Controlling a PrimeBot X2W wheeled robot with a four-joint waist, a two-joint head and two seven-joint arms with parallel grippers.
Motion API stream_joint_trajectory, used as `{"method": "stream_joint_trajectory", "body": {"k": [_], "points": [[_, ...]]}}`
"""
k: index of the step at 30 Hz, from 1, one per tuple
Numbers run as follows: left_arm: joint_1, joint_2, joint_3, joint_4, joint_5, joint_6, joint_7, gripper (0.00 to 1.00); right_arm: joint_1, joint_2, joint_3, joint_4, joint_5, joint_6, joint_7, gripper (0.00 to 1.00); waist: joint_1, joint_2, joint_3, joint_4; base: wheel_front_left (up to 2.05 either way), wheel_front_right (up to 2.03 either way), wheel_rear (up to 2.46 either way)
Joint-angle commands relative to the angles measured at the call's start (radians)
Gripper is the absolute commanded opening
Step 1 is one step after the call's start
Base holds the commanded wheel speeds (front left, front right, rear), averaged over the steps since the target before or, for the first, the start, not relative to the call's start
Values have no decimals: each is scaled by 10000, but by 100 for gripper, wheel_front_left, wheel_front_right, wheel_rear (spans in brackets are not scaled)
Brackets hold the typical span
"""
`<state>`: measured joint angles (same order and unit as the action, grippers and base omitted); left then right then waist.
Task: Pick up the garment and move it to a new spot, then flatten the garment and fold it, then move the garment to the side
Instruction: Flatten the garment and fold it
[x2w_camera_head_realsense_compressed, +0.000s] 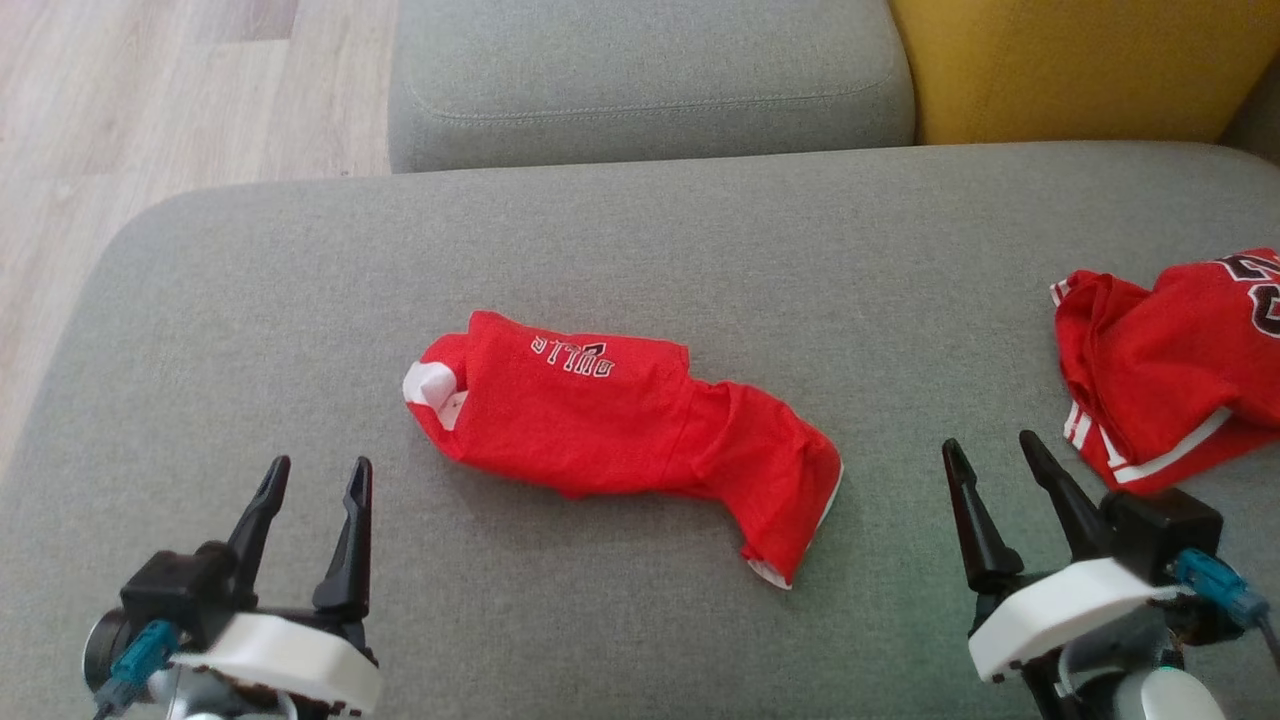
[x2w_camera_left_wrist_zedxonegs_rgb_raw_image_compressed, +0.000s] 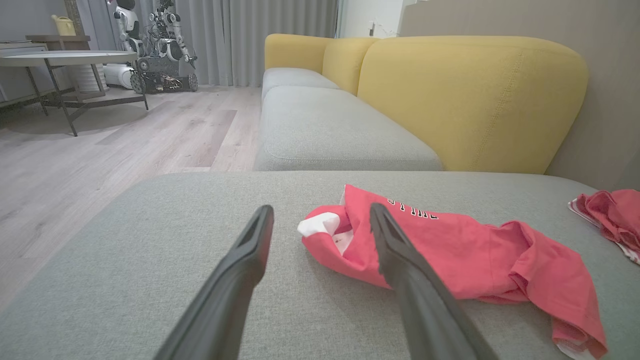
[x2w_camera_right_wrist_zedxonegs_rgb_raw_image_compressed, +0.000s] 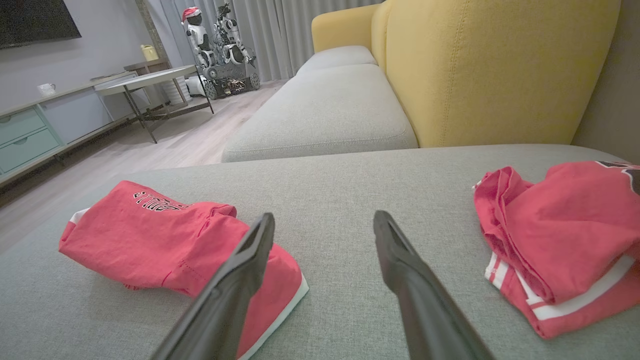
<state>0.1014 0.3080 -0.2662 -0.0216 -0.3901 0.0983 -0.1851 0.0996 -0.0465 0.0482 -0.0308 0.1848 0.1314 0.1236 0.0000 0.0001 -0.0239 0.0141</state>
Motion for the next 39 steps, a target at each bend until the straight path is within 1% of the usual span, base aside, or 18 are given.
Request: {"method": "stream_joint_trajectory", "body": {"k": [1,5,9,10,17,19,21,28,29,30,31,33,39], "points": [[-393,234,370,-345,-71,109,-33,100,-230,-37,210,-389,-21,-7,43,100,0,-1,13,11,0,0,0],[-454,235,362,-303,-102,100,-71,100,-252,-37,330,-361,-83,-7,115,100,0,-1,48,50,0,0,0],[-569,232,353,-243,-102,109,-115,100,-265,-37,914,-178,-321,-7,393,100,0,-1,137,122,0,0,0],[-569,232,353,-243,-102,109,-115,100,-265,-37,914,-178,-321,-7,393,100,0,-1,137,122,0,0,0],[-1001,177,257,-196,-68,60,-188,100,-414,-126,2857,815,-722,-7,784,100,0,-1,483,374,0,0,0],[-1144,147,224,-161,-59,32,-227,100,-533,-153,3158,1252,-835,-7,849,100,0,-1,589,461,0,0,0],[-1258,115,195,-113,-49,13,-271,100,-715,-144,3258,1671,-967,-7,715,100,0,-1,669,532,0,0,0],[-1548,-19,89,57,-20,-15,-399,100,-1199,-66,2745,2866,-1592,-7,323,100,0,-1,834,718,0,0,0],[-1575,-32,85,81,-23,-21,-418,100,-1262,-59,2679,3013,-1613,-7,305,48,0,-1,850,725,0,0,0],[-1600,-44,77,108,-24,-29,-437,100,-1321,-54,2621,3131,-1599,-7,247,3,0,-1,856,738,0,0,0],[-1621,-56,69,137,-24,-36,-454,100,-1375,-49,2559,3229,-1561,-7,189,0,0,-1,855,749,0,0,0],[-1647,-77,56,181,-25,-48,-488,100,-1480,-44,2436,3273,-1341,-7,23,0,0,-1,849,767,0,0,0],[-1697,-117,60,207,-9,-39,-573,100,-1854,-40,1905,2626,-741,-7,-378,0,0,-1,856,789,0,0,0]]}}
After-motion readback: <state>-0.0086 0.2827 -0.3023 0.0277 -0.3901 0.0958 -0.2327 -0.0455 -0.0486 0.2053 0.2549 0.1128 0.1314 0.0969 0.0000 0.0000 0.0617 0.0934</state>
